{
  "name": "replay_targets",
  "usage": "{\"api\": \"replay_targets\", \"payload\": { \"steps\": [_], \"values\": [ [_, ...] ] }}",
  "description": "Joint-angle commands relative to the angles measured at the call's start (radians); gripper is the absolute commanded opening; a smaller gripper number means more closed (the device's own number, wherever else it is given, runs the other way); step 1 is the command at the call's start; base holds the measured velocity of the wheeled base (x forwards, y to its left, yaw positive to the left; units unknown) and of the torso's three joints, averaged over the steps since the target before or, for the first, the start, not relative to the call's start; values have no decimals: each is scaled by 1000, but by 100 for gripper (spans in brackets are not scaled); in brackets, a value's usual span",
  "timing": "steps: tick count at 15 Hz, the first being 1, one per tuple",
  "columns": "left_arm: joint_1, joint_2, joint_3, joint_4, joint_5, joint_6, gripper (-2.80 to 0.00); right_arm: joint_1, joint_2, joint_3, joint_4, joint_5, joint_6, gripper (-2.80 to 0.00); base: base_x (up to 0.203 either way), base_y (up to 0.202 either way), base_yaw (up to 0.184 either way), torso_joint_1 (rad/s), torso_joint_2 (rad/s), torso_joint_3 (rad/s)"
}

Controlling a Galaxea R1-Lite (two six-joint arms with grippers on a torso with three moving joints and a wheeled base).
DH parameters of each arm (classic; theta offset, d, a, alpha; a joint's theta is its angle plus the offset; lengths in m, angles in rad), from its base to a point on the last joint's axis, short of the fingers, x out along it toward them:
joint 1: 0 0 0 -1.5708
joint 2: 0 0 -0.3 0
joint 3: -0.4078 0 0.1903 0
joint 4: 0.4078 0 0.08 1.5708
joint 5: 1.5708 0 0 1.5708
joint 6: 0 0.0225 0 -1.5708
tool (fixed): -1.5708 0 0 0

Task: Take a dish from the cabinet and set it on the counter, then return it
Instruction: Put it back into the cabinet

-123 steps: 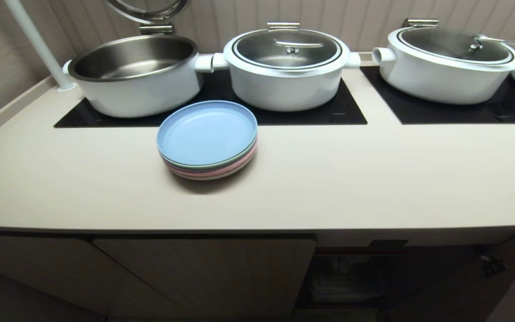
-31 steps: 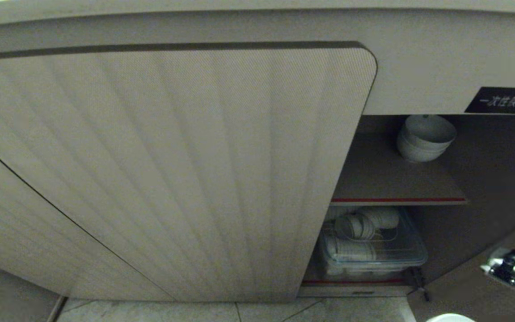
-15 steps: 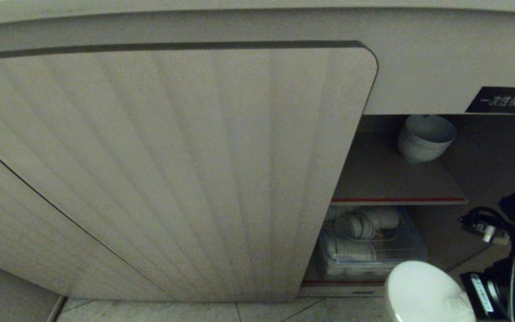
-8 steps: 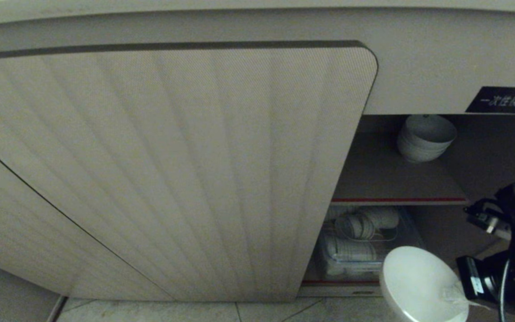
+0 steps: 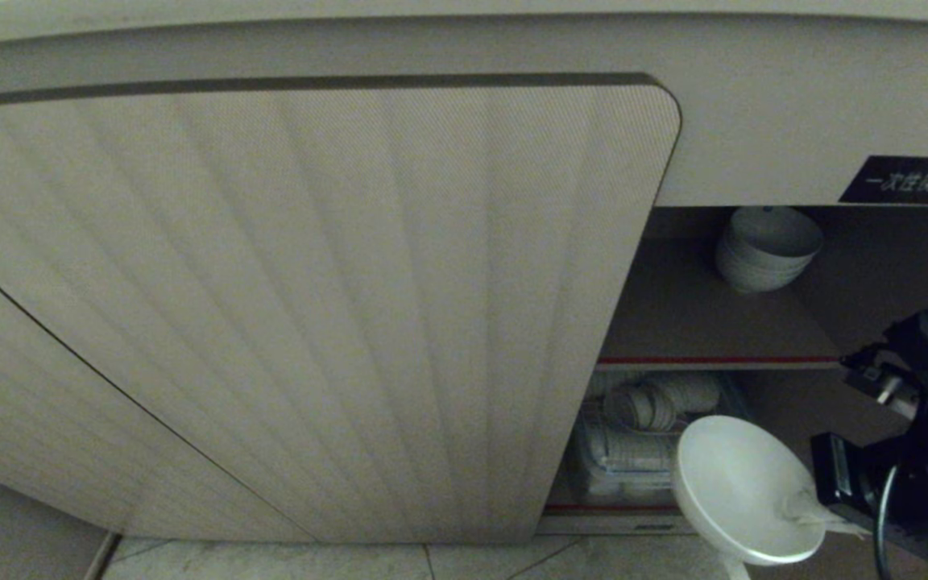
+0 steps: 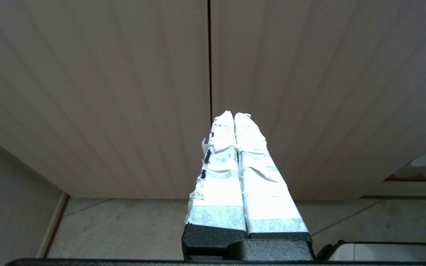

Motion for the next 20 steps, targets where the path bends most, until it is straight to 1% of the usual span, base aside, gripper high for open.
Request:
{"api": "replay_targets", "payload": {
  "steps": [1,5,7,9,11,13,15,16,17,20],
  "values": [
    [1,0,0,0,0,-1,-280,1,9,0,-32,-1,13,-280,0,0,0,0,0,0],
    [-1,0,0,0,0,-1,-280,1,14,-1,-50,-4,35,-280,0,0,0,0,0,0],
    [-1,0,0,0,0,-1,-280,1,23,4,-104,-7,85,-280,0,0,0,0,0,0],
    [-1,0,0,0,0,-1,-280,1,31,4,-111,-37,89,-280,0,0,0,0,0,0],
    [1,0,0,0,0,-1,-280,1,46,3,-143,-54,91,-280,0,0,0,0,0,0],
    [1,0,0,0,0,-1,-280,0,55,-3,-145,-59,90,-280,0,0,0,0,0,0],
    [1,0,0,0,0,-1,-280,1,71,-6,-151,-101,91,-280,0,0,0,0,0,0],
    [-1,0,0,0,0,-1,-280,1,83,-3,-180,-121,92,-280,0,0,0,0,0,0],
    [-1,0,0,0,0,-1,-280,1,90,-4,-197,-125,92,-280,0,0,0,0,0,0],
    [-1,0,0,0,0,-1,-280,0,100,-34,-189,-126,93,-280,0,0,0,0,0,0]
  ]
}}
